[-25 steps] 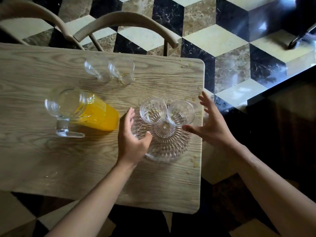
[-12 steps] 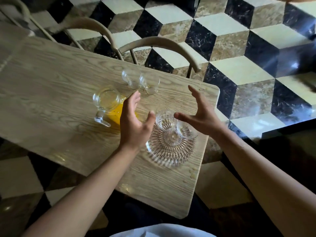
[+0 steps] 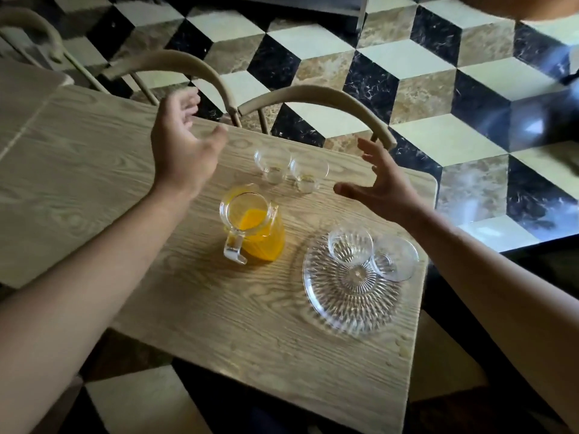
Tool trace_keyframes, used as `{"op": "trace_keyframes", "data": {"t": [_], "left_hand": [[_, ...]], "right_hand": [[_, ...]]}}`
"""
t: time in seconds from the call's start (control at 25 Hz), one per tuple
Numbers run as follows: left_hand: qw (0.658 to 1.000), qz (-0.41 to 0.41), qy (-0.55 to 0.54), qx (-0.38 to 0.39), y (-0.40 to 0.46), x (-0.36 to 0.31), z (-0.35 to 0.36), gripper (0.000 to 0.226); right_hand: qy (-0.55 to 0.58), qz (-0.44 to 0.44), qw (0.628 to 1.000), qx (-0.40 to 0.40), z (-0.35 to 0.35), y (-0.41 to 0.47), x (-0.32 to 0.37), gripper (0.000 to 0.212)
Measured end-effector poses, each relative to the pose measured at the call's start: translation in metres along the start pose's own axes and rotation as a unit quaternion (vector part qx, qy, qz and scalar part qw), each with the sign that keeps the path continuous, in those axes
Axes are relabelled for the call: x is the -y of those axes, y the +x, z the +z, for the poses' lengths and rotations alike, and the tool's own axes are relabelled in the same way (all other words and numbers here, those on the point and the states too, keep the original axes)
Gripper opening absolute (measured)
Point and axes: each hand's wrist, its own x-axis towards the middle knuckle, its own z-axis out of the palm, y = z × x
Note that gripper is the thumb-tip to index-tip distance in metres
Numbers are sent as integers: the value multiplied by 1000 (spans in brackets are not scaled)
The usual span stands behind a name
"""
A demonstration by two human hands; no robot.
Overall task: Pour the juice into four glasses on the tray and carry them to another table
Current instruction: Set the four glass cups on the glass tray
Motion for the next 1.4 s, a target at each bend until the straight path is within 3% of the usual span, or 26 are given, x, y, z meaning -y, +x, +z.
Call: {"op": "trace_keyframes", "data": {"t": [0.24, 0.4, 0.6, 0.8, 1.4], "left_hand": [[978, -108, 12, 177, 39, 117, 20, 84], [951, -115, 18, 285, 28, 172, 68, 90], [957, -84, 15, 277, 29, 200, 117, 90], [957, -75, -64, 274, 28, 201, 141, 93], [952, -63, -132, 269, 29, 164, 141, 70]], "right_hand": [[-68, 85, 994, 17, 27, 23, -46, 107], [-114, 104, 987, 41, 42, 35, -78, 104], [-140, 100, 983, 59, 58, 57, -102, 99], [-59, 105, 992, 29, 74, 72, -104, 93], [-23, 57, 998, -1, 82, 81, -84, 71]]}}
